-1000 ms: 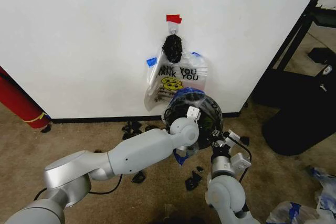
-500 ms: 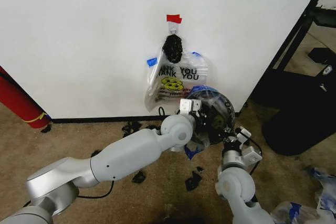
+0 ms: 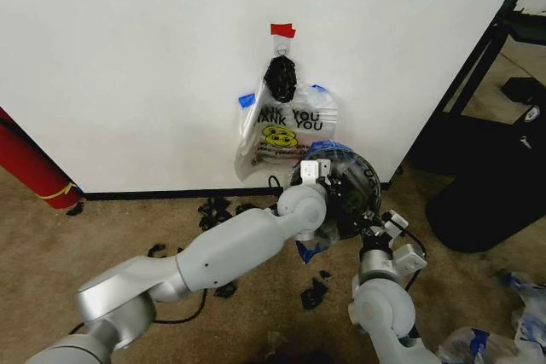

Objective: Pick up the garbage bag from the wall and place it over the trash bin.

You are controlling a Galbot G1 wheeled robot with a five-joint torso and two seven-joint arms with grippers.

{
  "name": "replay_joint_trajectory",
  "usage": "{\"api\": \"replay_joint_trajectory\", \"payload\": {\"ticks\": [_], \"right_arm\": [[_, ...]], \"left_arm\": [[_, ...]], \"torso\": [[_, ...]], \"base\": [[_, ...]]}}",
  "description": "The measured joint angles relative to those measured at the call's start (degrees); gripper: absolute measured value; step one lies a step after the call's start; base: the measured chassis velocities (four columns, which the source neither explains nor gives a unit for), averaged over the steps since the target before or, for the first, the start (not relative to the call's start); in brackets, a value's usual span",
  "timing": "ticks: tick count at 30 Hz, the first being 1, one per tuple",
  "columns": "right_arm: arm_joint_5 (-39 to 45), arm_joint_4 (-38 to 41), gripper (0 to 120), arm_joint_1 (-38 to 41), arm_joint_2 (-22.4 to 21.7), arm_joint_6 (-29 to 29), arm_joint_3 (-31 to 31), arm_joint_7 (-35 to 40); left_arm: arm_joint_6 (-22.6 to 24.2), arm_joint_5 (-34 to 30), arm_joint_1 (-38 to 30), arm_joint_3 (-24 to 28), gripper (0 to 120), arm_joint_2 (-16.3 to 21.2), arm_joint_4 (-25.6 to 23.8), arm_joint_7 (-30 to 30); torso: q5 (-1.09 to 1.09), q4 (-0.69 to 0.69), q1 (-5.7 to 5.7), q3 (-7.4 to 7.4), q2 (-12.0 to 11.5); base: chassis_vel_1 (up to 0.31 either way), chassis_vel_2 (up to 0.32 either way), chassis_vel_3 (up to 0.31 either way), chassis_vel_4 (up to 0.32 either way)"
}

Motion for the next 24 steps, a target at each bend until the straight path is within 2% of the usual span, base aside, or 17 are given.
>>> {"api": "replay_joint_trajectory", "payload": {"ticks": [11, 15, 24], "right_arm": [[0.2, 0.0, 0, 0.1, 0.1, 0.0, -0.4, 0.2], [-0.2, 0.8, 0, -0.4, 0.2, -0.1, -1.2, 0.0], [0.6, 2.0, 0, -0.5, -0.4, -0.5, -1.1, 0.0]], "left_arm": [[0.8, 1.9, 0.3, 1.2, 0, -4.3, 4.8, -0.6], [1.3, 2.9, -0.9, 2.0, 0, -7.3, 9.1, -1.0], [3.5, 3.8, -1.1, 3.1, 0, -7.6, 12.1, -1.6]], "torso": [[0.0, 0.01, 0.0, 0.0, 0.0], [0.0, 0.0, 0.0, 0.0, 0.0], [-0.01, 0.0, 0.0, 0.0, 0.0]], "base": [[0.0, 0.0, 0.0, 0.0], [0.0, 0.0, 0.0, 0.0], [0.0, 0.0, 0.0, 0.0]]}}
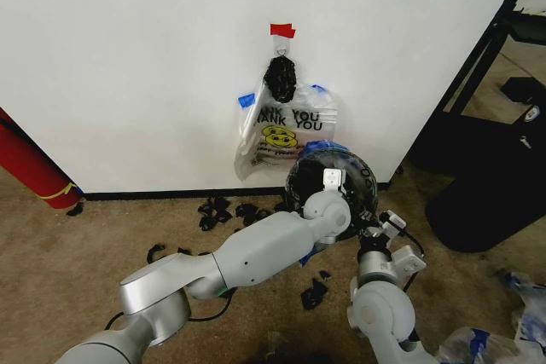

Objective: Pick up the garbage bag from the wall and place it over the trash bin.

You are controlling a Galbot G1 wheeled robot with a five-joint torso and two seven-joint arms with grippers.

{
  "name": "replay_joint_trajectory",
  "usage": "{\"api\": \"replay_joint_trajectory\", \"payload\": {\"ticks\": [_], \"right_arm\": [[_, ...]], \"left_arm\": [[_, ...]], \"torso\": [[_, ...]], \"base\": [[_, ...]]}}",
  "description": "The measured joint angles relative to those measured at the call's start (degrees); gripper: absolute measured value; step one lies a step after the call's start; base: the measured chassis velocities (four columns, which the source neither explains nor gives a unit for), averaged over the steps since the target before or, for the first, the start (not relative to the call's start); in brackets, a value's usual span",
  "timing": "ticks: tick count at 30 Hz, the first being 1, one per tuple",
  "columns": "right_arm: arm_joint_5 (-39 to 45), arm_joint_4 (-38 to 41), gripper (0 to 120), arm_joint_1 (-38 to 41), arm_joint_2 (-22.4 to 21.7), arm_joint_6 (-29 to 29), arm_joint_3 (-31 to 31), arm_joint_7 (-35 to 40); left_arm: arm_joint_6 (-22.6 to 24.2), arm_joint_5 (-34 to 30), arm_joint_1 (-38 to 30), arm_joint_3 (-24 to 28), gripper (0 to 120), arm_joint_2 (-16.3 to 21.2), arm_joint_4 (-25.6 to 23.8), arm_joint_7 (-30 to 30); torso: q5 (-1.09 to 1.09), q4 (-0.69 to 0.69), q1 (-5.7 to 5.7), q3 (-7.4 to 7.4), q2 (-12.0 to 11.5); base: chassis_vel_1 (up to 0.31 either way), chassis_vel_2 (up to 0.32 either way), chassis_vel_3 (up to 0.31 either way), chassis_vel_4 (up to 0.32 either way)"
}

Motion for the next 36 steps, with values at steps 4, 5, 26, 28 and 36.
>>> {"api": "replay_joint_trajectory", "payload": {"ticks": [4, 5, 26, 28, 36], "right_arm": [[0.5, 0.3, 0, 0.1, 0.0, -0.3, 0.0, 0.0], [0.5, 0.3, 0, 0.1, 0.1, -0.4, -0.1, 0.0], [1.3, -0.9, 0, 0.7, 0.3, -0.5, 0.8, 0.5], [1.2, -0.7, 0, 0.6, 0.3, -0.5, 0.6, 0.5], [0.4, -0.4, 0, 0.1, 1.0, -0.6, 0.0, 0.6]], "left_arm": [[2.3, 0.1, 0.0, 0.3, 0, 0.4, 0.6, -1.1], [2.7, 0.1, 0.0, 0.3, 0, 0.6, 0.6, -1.3], [-9.3, 2.2, 1.4, -2.8, 0, 8.2, -13.6, -0.5], [-10.7, 3.0, 1.4, -3.5, 0, 7.0, -12.5, -0.5], [-11.3, 4.0, 1.3, -2.8, 0, 2.8, -9.2, -0.4]], "torso": [[0.0, 0.0, 0.0, 0.0, 0.0], [0.0, 0.0, 0.0, 0.0, 0.0], [-0.01, 0.0, 0.0, 0.0, 0.0], [0.0, -0.01, 0.0, 0.0, 0.0], [0.01, -0.01, 0.0, 0.0, 0.0]], "base": [[0.0, 0.0, 0.0, 0.0], [0.0, 0.0, 0.0, 0.0], [0.0, 0.0, 0.0, 0.0], [0.0, 0.0, 0.0, 0.0], [0.0, 0.0, 0.0, 0.0]]}}
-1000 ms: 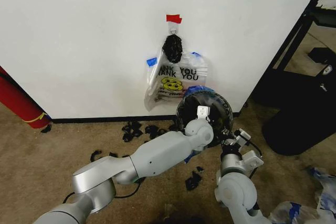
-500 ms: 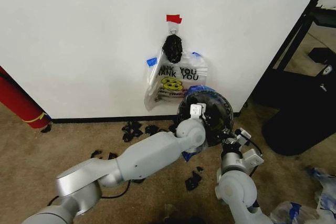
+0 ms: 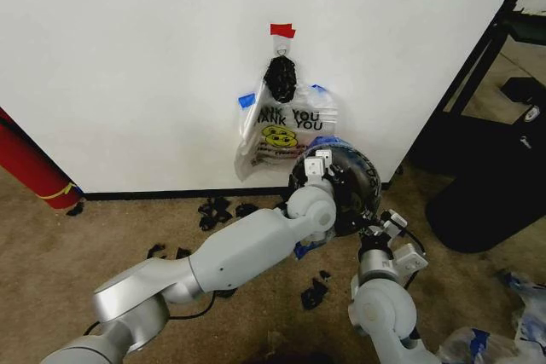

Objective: Pick up the garbage bag from the wall and place it over the trash bin.

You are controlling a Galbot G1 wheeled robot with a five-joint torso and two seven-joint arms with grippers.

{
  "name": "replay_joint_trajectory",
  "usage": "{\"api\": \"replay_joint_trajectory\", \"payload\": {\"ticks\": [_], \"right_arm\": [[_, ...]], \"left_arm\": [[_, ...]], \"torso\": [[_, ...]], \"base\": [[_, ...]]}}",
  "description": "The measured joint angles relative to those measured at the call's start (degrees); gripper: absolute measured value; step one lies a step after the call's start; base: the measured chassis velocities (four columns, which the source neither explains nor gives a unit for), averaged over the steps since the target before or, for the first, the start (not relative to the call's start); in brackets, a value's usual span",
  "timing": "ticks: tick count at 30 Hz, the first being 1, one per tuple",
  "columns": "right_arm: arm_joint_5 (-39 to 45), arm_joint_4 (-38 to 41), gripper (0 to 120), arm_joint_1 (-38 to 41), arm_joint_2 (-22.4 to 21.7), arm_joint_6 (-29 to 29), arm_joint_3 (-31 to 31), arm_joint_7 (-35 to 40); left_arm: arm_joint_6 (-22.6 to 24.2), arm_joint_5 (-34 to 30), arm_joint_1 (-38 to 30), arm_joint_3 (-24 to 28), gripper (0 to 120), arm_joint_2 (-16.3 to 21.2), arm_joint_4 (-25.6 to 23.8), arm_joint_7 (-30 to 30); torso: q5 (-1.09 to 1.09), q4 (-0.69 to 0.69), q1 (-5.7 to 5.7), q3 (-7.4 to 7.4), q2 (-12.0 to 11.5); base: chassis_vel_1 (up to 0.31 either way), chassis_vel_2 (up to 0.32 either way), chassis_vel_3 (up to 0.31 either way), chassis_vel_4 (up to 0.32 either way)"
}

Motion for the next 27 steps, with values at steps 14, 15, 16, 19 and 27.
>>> {"api": "replay_joint_trajectory", "payload": {"ticks": [14, 15, 16, 19, 27], "right_arm": [[-1.5, 1.6, 0, -1.1, -1.0, 0.7, 0.1, -1.5], [-1.7, 1.8, 0, -1.3, -1.0, 0.8, 0.0, -1.7], [-2.0, 1.9, 0, -1.5, -1.0, 0.9, -0.1, -1.9], [-2.4, 2.2, 0, -1.7, -1.0, 1.1, -0.3, -2.3], [-3.6, 2.5, 0, -2.3, -1.0, 1.5, -0.9, -2.9]], "left_arm": [[5.7, 0.1, -1.2, 4.4, 0, -3.8, 7.7, -0.4], [6.3, 0.3, -1.4, 4.6, 0, -4.1, 8.7, -0.7], [6.8, 0.5, -1.6, 4.8, 0, -4.4, 9.6, -0.9], [7.2, 1.2, -1.8, 4.9, 0, -5.0, 11.2, -1.2], [8.1, 2.1, -1.9, 4.9, 0, -5.2, 13.3, -1.5]], "torso": [[0.0, 0.01, 0.0, 0.0, 0.0], [0.0, 0.01, 0.0, 0.0, 0.0], [0.0, 0.01, 0.0, 0.0, 0.0], [0.0, 0.01, 0.0, 0.0, 0.0], [-0.01, 0.0, 0.0, 0.0, 0.0]], "base": [[0.0, 0.0, 0.0, 0.0], [0.0, 0.0, 0.0, 0.0], [0.0, 0.0, 0.0, 0.0], [0.0, 0.0, 0.0, 0.0], [0.0, 0.0, 0.0, 0.0]]}}
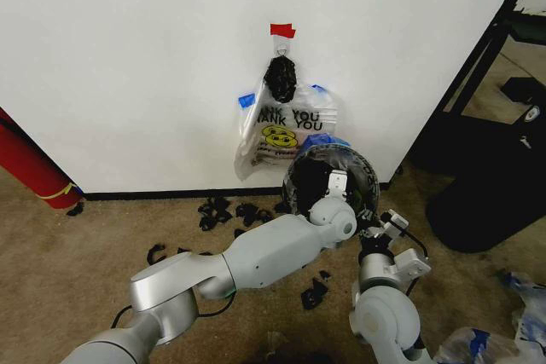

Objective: Pick up the garbage bag from the wall and place it over the trash bin.

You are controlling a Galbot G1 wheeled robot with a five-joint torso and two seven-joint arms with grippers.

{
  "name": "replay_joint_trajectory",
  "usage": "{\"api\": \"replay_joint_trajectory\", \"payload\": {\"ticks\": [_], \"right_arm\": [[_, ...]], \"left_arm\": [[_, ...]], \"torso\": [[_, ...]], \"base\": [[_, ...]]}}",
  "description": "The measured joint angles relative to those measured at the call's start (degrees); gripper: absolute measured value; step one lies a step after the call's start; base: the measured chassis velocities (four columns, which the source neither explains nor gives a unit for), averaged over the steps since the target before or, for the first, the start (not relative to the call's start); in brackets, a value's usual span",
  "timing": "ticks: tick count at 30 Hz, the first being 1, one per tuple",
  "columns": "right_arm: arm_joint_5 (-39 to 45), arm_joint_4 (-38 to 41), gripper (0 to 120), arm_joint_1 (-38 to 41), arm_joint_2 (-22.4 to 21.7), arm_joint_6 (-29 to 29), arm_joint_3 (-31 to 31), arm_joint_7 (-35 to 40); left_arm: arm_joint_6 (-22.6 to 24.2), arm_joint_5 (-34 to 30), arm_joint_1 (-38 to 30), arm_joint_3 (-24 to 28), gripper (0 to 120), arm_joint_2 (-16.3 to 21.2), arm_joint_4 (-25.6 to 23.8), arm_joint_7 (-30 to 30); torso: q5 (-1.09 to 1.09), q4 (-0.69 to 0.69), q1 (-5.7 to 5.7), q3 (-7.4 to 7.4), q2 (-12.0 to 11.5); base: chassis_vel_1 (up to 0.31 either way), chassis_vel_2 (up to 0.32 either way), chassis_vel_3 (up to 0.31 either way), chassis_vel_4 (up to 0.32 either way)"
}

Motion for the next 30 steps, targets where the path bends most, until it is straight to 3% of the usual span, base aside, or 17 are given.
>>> {"api": "replay_joint_trajectory", "payload": {"ticks": [7, 11, 12, 17, 20, 30], "right_arm": [[0.5, -1.5, 0, 0.7, 0.2, 0.1, 0.4, 0.4], [2.4, -3.5, 0, 2.3, 0.8, -0.4, 1.2, 1.6], [2.4, -3.5, 0, 2.3, 0.8, -0.4, 1.2, 1.6], [4.2, -4.8, 0, 2.9, 1.2, -1.0, 2.3, 2.3], [4.7, -5.2, 0, 3.0, 1.3, -1.1, 2.6, 2.4], [10.5, -6.0, 0, 4.0, 0.7, -2.3, 5.5, 3.6]], "left_arm": [[0.5, 0.5, -0.4, 0.6, 0, 3.3, -4.4, 0.2], [2.3, -0.7, -1.7, 4.7, 0, 10.0, -14.6, 1.6], [2.3, -0.7, -1.7, 4.7, 0, 10.0, -14.6, 1.6], [2.5, -2.6, -1.7, 6.3, 0, 14.0, -24.0, 5.1], [1.7, -2.7, -1.7, 6.2, 0, 15.1, -26.2, 6.5], [-4.1, -1.4, 4.9, -2.9, 3, 22.3, -38.6, 10.7]], "torso": [[0.0, 0.0, 0.0, 0.0, 0.0], [-0.01, 0.02, 0.0, 0.0, 0.0], [-0.01, 0.02, 0.0, 0.0, 0.0], [-0.01, -0.01, 0.0, 0.0, 0.0], [0.0, 0.0, 0.0, 0.0, 0.0], [-0.01, 0.0, 0.0, 0.0, 0.0]], "base": [[0.0, 0.0, 0.0, 0.0], [0.0, 0.0, 0.0, 0.0], [0.0, 0.0, 0.0, 0.0], [0.0, 0.0, 0.0, 0.0], [0.0, 0.0, 0.0, 0.0], [0.0, 0.0, 0.0, 0.0]]}}
